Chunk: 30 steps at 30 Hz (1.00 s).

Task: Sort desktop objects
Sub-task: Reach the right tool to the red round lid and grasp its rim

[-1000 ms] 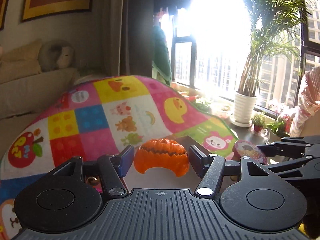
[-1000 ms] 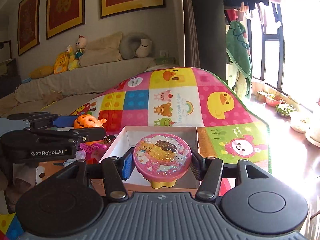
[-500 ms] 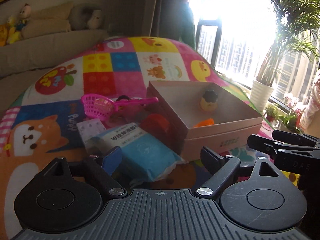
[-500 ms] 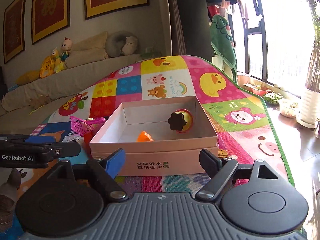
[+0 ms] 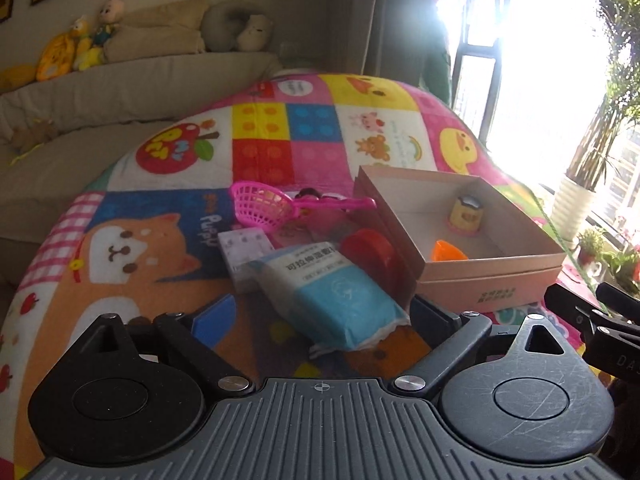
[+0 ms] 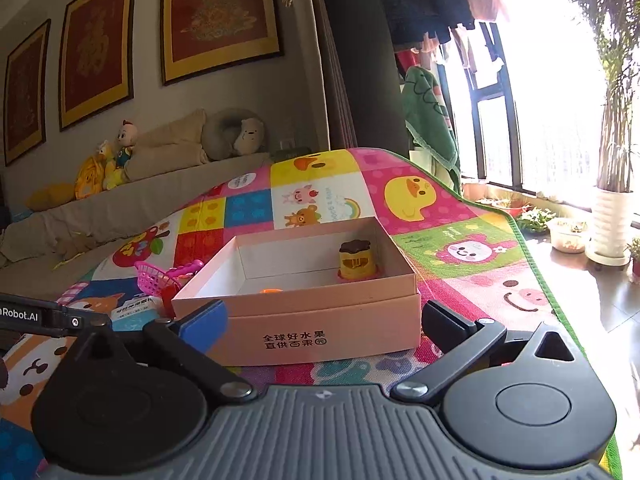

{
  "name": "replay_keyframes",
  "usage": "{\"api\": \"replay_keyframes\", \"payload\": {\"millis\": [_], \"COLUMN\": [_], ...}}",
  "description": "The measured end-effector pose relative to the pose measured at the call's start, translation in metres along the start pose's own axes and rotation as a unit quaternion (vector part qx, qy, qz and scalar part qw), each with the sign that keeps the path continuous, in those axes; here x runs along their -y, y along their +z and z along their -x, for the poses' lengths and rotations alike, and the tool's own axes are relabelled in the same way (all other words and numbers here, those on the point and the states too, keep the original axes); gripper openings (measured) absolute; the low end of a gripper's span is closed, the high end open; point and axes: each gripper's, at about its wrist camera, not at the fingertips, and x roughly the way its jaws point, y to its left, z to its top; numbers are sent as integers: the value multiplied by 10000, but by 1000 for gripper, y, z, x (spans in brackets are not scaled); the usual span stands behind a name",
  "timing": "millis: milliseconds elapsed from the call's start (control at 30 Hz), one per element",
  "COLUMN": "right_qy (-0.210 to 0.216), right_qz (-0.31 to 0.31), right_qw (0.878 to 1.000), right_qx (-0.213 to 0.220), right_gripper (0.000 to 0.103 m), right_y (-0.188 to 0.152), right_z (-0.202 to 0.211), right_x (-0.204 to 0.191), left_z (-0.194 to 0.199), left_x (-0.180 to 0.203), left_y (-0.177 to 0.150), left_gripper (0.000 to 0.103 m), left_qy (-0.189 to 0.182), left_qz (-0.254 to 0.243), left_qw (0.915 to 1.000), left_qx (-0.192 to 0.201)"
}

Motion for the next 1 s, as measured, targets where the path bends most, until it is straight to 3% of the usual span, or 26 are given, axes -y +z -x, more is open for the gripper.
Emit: {"api": "replay_keyframes", "payload": {"millis": [600,667,800,1000], "right_qy": [-181,-4,654,1246], "right_qz": [608,886,1673,1666], "right_qw": [9974,9952,9813,9725], "right_qx": [-355,-412,-696,-1047], "right_gripper": [103,102,74,73], "right_y": [-1,-1,4,15], "right_z": [-11,-9,-8,-32], "right_x": [-21,-34,-78,-124], "left_z": [18,20,21,21], "left_x": [-57,-64,-82,-98], "left_y": [-15,-14,-9,-14], "left_gripper": [103,103,103,103], "left_qy": [489,505,564,474], "left_qz": [261,262,487,731], "left_qw": [9974,9971,9957,9950], "left_qx": [466,511,545,483]}}
